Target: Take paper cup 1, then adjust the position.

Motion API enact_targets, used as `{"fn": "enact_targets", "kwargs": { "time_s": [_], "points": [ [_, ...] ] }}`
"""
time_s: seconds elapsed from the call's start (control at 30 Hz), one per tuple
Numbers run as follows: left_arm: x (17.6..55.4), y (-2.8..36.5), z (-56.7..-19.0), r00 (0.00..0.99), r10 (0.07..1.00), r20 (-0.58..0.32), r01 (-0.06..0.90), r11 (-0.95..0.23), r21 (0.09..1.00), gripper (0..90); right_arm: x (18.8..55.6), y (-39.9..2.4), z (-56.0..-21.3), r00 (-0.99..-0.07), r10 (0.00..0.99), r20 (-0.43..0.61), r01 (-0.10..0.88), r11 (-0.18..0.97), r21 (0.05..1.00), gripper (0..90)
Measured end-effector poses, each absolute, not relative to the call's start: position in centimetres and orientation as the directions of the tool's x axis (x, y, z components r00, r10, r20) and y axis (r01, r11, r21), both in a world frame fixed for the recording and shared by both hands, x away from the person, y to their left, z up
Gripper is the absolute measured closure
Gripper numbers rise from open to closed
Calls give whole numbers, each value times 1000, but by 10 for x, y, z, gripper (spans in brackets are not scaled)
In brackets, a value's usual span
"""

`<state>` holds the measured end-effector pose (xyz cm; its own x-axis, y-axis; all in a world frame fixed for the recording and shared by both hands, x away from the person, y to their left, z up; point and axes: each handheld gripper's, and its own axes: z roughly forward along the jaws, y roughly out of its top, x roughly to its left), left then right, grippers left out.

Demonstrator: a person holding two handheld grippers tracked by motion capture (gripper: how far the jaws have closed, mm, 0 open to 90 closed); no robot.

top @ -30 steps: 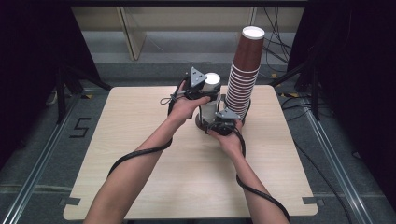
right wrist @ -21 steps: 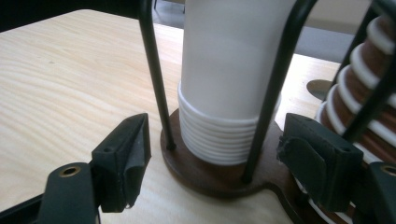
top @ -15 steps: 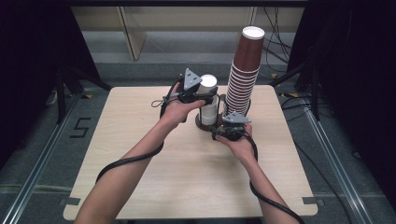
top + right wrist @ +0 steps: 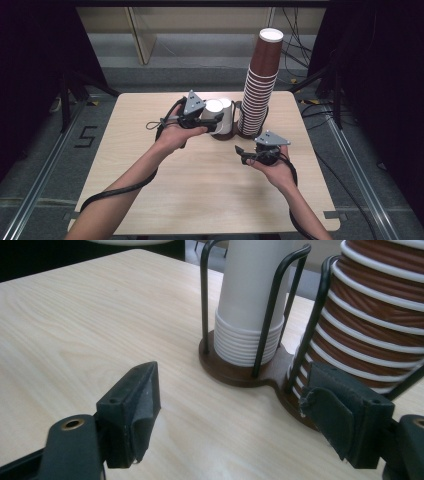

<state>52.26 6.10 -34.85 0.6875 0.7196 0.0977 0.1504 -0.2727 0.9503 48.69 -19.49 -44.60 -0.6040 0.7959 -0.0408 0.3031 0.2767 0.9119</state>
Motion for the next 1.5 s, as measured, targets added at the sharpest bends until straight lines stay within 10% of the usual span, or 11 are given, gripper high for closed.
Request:
{"fn": "enact_targets", "kwargs": {
  "time_s": [0.97,1.5],
  "points": [
    [474,44,-387,761,648,35,193,-277,941,316,440,-144,-435,-686,727,-24,146,170,975,170],
    [461,35,-395,785,620,-21,223,-251,942,302,439,-137,-439,-661,749,-42,162,197,967,302]
  ]
}}
